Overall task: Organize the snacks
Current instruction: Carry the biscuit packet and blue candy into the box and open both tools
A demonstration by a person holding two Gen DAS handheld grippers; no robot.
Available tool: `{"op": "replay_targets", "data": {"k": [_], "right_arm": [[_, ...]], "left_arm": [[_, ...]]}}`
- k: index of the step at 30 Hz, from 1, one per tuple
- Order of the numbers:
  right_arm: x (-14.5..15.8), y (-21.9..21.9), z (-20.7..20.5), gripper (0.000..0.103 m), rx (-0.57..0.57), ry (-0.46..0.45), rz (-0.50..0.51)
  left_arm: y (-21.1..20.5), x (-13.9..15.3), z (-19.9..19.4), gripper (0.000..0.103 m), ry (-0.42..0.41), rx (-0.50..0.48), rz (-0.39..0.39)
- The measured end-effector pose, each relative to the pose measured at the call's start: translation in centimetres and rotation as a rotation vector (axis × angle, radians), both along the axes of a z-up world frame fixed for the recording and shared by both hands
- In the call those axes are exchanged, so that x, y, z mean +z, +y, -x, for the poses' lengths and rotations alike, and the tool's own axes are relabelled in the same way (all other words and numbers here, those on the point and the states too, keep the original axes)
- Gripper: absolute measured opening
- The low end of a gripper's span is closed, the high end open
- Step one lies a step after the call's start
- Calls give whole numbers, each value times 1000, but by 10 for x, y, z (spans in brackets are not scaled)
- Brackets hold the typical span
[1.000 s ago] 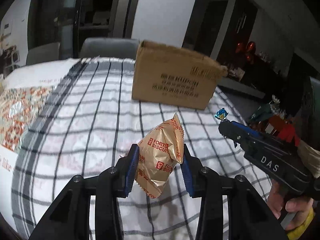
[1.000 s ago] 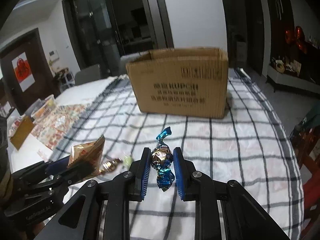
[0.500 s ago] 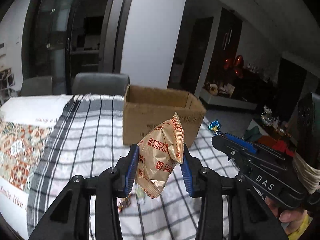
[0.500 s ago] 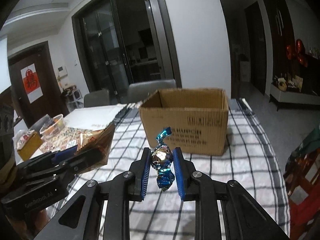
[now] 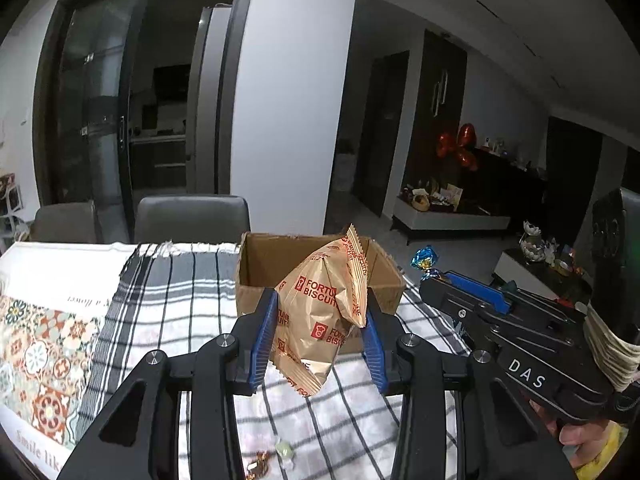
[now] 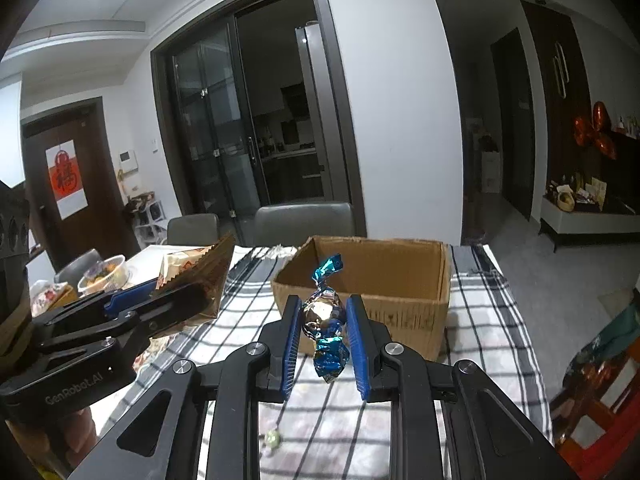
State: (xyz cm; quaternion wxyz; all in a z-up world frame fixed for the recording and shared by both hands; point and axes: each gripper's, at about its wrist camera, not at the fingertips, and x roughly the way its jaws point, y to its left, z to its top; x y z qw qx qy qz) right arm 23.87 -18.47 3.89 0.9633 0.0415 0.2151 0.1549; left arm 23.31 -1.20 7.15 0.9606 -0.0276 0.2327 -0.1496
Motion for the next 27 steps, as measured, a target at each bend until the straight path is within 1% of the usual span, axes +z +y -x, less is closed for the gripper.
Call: {"op": "replay_targets", "data": {"k": [10, 16, 22, 24, 26, 27], "right_arm": [[2, -11, -55, 24, -15, 3, 18], [-1, -17, -96, 24, -30, 23, 40], [-1, -20, -123, 24, -45, 33, 62], [-2, -20, -130, 24, -52, 34, 75], [-2, -20, -137, 25, -58, 45, 81], [-2, -20, -139, 32, -59, 57, 84]], "left_arm": [[-15, 4, -59, 40, -3, -30, -39], [-21, 2, -101, 40, 23, -52, -40], [-28, -4, -133, 40, 49, -58, -53], [-28, -3, -142, 41, 46, -54, -49], [-29, -3, -150, 48, 42, -47, -55], [-29, -2, -151, 50, 42, -42, -56]]}}
